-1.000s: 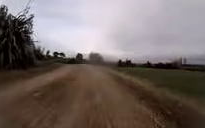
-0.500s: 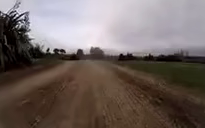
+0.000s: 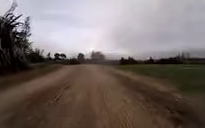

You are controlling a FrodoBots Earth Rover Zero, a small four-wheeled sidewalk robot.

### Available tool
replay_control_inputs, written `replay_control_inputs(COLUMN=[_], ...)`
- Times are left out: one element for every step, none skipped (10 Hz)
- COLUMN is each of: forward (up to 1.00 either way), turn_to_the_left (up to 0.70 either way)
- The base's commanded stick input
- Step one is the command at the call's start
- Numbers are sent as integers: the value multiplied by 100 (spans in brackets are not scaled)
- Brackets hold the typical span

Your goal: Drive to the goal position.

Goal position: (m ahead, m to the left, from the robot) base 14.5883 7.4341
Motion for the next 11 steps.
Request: replay_control_inputs(forward=[85,85,85,85,85,85,85,85,85,85,85], turn_to_the_left=[0,0,0,0,0,0,0,0,0,0,0])
